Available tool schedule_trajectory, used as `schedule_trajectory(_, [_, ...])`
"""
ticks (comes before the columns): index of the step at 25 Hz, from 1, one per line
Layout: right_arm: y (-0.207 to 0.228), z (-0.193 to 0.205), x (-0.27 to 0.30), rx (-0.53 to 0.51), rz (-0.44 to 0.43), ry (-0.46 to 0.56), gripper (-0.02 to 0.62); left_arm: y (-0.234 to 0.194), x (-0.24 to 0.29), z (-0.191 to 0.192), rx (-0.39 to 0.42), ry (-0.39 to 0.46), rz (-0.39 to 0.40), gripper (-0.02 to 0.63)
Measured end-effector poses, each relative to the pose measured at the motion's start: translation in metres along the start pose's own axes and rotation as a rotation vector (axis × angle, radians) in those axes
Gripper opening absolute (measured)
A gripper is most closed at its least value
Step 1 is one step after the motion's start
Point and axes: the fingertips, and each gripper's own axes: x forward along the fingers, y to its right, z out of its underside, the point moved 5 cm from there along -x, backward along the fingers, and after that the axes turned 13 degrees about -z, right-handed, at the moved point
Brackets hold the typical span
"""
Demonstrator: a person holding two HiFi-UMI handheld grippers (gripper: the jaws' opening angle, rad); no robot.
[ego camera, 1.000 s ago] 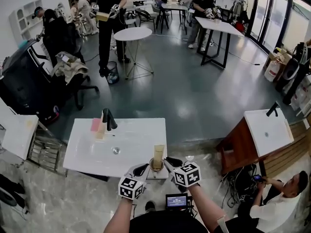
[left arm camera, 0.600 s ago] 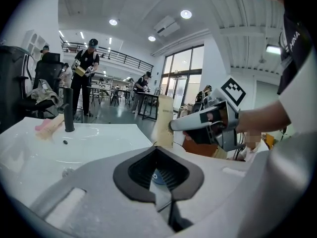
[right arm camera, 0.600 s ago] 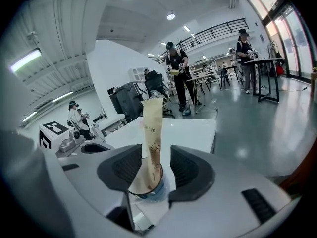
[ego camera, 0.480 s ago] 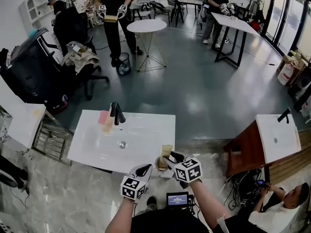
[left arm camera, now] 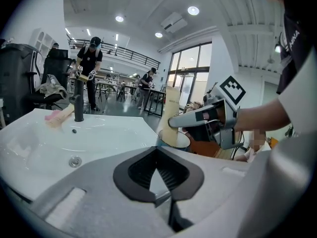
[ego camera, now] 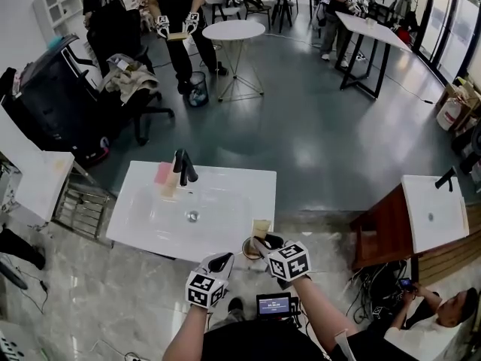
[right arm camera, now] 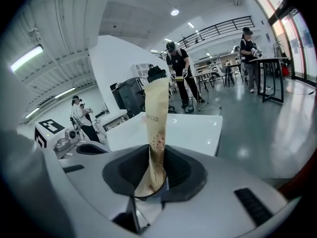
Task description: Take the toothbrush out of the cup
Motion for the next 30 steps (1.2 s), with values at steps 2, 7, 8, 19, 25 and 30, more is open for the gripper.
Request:
schedule_trajectory(2, [-0.001, 0.001, -0.001, -0.005, 0.002, 0.001, 0.077, -0.001, -0.002, 0.002, -0.009, 0.0, -0.003, 0.009])
schedule_trajectory(7, [-0.007, 0.0, -0.005, -0.022, 0.004, 0.001, 0.057, -0.001, -0.006, 0.001, -0.009, 0.005, -0.003, 0.01])
schedule_trajectory(8, [-0.008, -0.001, -0.006, -0.023, 0.004, 0.005, 0.055, -0.001, -0.007, 0.001, -0.007, 0.007, -0.002, 0.009])
schedule_trajectory(19, [-0.023, -0.023, -0.023, -0.06, 0.02, 0.061, 0.052, 0.007, -0.01, -0.012, 0.01, 0.046, 0.03, 0.009])
schedule_trajectory(25, [-0.034, -0.039, -0.038, -0.088, 0.03, 0.109, 0.052, 0.014, -0.012, -0.018, 0.023, 0.068, 0.057, 0.01])
schedule_trajectory(30, [-0.042, -0.054, -0.052, -0.093, 0.035, 0.172, 0.051, 0.016, -0.012, -0.018, 0.028, 0.071, 0.071, 0.01])
